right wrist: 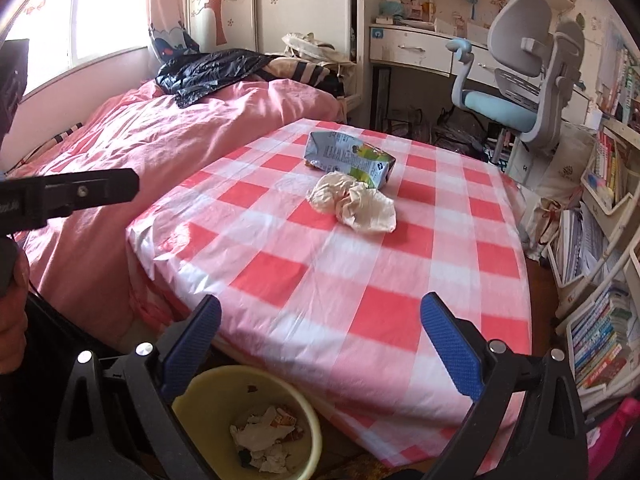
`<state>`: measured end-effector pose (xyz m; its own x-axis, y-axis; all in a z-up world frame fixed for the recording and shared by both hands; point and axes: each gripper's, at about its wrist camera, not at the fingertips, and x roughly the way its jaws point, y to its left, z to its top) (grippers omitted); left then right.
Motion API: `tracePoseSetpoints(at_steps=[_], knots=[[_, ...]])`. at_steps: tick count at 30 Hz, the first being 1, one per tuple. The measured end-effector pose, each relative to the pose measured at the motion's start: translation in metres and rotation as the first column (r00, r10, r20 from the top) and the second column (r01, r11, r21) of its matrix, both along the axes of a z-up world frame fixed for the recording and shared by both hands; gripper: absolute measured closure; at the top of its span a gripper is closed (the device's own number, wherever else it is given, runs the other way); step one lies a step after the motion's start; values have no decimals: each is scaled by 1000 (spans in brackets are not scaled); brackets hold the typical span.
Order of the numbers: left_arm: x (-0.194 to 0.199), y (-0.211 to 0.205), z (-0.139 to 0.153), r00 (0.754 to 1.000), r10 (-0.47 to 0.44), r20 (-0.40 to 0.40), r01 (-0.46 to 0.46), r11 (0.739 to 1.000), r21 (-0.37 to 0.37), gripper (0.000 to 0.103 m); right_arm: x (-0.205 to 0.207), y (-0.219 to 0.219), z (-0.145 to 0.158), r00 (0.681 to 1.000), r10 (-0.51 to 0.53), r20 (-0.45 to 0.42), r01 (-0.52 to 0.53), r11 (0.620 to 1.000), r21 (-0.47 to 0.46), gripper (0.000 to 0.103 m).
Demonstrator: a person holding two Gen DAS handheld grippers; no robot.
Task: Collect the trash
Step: 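Move both open tools from the bin over the table toward the carton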
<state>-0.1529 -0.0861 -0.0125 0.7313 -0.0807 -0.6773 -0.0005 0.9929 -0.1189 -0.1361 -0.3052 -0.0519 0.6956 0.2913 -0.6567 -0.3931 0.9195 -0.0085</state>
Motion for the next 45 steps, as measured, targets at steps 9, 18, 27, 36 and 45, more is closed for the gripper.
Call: tracePoseSetpoints(at_steps=[9, 18, 27, 36, 45], knots=[[87, 26, -5, 999, 12, -34, -14, 997, -70, 9, 98, 9, -4, 997, 25, -74, -23, 999, 37, 7], [181, 19, 7, 999, -11, 41, 17, 990, -140, 9, 173, 42, -30, 984, 101, -145, -95, 994, 44, 25], [271, -26, -1, 988, -131, 80, 141, 979, -149, 9, 170, 14, -48, 914, 168, -369, -171, 985, 23, 46], [302, -76, -48, 933, -353, -71, 347, 934, -81, 9, 166, -42, -45, 923, 49, -381, -36, 999, 40, 38], [212, -59, -62, 819, -520, -242, 529, 848, -32, 9, 159, -40, -43, 926, 58, -373, -65, 998, -6, 30]])
